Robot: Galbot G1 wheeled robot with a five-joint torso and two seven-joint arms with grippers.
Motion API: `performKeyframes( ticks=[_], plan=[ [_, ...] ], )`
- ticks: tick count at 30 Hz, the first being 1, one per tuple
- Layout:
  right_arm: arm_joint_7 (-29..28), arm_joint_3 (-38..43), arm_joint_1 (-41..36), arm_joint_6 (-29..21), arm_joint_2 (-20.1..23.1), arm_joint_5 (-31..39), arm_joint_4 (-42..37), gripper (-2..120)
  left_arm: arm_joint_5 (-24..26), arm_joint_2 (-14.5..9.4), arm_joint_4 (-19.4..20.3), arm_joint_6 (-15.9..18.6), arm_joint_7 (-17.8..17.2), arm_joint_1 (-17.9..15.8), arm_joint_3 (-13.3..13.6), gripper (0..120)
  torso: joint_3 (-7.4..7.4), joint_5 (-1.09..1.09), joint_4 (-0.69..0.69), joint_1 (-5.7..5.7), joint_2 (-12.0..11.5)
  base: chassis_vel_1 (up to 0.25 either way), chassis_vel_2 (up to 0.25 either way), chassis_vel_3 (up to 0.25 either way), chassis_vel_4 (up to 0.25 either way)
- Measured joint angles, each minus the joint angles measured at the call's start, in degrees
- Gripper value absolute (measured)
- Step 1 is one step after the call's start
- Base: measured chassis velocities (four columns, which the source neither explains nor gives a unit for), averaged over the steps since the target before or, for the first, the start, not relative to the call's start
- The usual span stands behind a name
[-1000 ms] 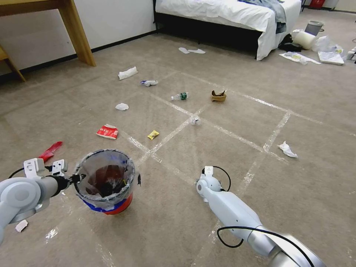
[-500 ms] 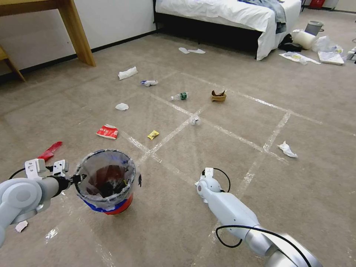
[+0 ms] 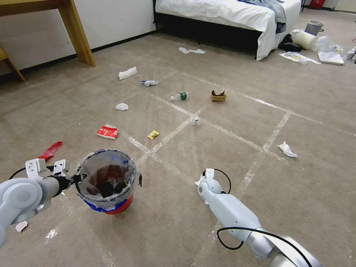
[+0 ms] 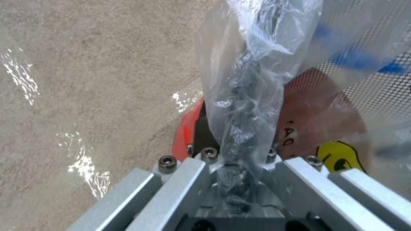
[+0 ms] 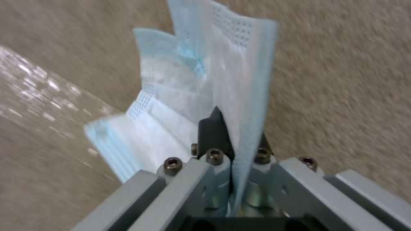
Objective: Pick up the trash bin and place the garbage on the floor into it.
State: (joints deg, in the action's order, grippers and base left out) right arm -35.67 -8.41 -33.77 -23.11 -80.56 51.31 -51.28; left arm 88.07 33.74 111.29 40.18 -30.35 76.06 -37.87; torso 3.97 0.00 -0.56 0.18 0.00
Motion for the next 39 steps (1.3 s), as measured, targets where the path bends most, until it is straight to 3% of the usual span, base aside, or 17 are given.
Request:
performKeyframes(
  ticks=[8,12,15,16,18,19,22,23,25,29,30,33,35,39],
  plan=[
    [2.39,2.58,-0.58,1.68,1.49,0.41,-4.17,0,0.11,-0.07,0.38,-0.07,-0.39,0.37,-0.14,1,0.00,0.00,0.00,0.00,0.00,0.000,0.000,0.000,0.000],
    [7.80,5.23,-1.15,6.37,1.90,-0.99,-5.92,0,0.12,0.39,0.64,-0.15,-0.67,0.40,-0.15,1,0.00,0.00,0.00,0.00,0.00,0.000,0.000,0.000,0.000],
    [21.02,8.85,-1.47,18.09,3.57,-1.54,-12.68,0,0.34,0.58,0.74,-0.15,-0.94,0.41,-0.22,1,0.00,0.01,0.01,0.00,0.00,0.000,0.000,0.000,0.000],
    [21.02,8.85,-1.47,18.09,3.57,-1.54,-12.68,0,0.34,0.58,0.74,-0.15,-0.94,0.41,-0.22,1,0.00,0.01,0.01,0.00,0.00,0.000,0.000,0.000,0.000],
    [29.76,10.50,-1.45,25.09,5.55,0.71,-18.84,0,0.86,0.54,0.88,-0.15,-1.25,0.24,-0.23,1,0.00,0.01,0.02,0.00,0.00,0.000,0.000,0.000,0.000],
    [29.76,10.50,-1.45,25.09,5.55,0.71,-18.84,0,0.86,0.54,0.88,-0.15,-1.25,0.24,-0.23,1,0.00,0.01,0.02,0.00,0.00,0.000,0.000,0.000,0.000],
    [42.44,11.59,-1.25,30.80,10.38,7.03,-29.42,0,1.90,0.11,1.25,-0.15,-1.82,-0.59,-0.22,1,-0.01,0.00,0.00,0.00,0.00,0.000,0.000,0.000,0.000],
    [42.44,11.59,-1.25,30.80,10.38,7.03,-29.42,0,1.90,0.11,1.25,-0.15,-1.82,-0.59,-0.22,1,-0.01,0.00,0.00,0.00,0.00,0.000,0.000,0.000,0.000],
    [49.43,11.49,-1.15,31.43,14.97,10.85,-35.24,0,2.57,-0.15,1.60,-0.15,-2.25,-1.10,-0.08,1,0.00,0.02,0.00,0.00,0.00,0.000,0.000,0.000,0.000],
    [53.66,10.58,-1.03,31.24,18.72,13.06,-39.60,0,2.93,-0.36,1.76,-0.15,-2.65,-1.39,-0.04,1,-0.01,-0.01,-0.02,-0.01,0.00,0.000,0.000,0.000,0.000],
    [57.00,8.84,-1.02,30.97,20.88,13.41,-42.16,0,3.42,-0.61,1.90,-0.15,-3.05,-1.69,-0.04,1,-0.01,0.01,-0.02,0.00,0.00,0.000,0.000,0.000,0.000],
    [59.63,6.93,-0.80,30.96,22.18,12.52,-43.56,0,3.85,-0.81,2.05,-0.15,-3.41,-1.86,-0.04,1,-0.01,0.00,-0.01,0.00,0.00,0.000,0.000,0.000,0.000],
    [64.33,1.08,0.28,31.45,23.60,9.34,-44.63,0,5.24,-1.22,2.51,-0.17,-4.57,-2.30,-0.08,1,-0.01,0.01,0.00,0.00,0.00,0.000,0.000,0.000,0.000],
    [65.31,-6.49,2.78,32.09,22.80,7.17,-43.58,0,6.67,-1.53,3.44,-0.23,-5.75,-2.41,-0.39,1,0.00,0.00,-0.01,0.00,0.00,0.000,0.000,0.000,0.000]
  ],
)
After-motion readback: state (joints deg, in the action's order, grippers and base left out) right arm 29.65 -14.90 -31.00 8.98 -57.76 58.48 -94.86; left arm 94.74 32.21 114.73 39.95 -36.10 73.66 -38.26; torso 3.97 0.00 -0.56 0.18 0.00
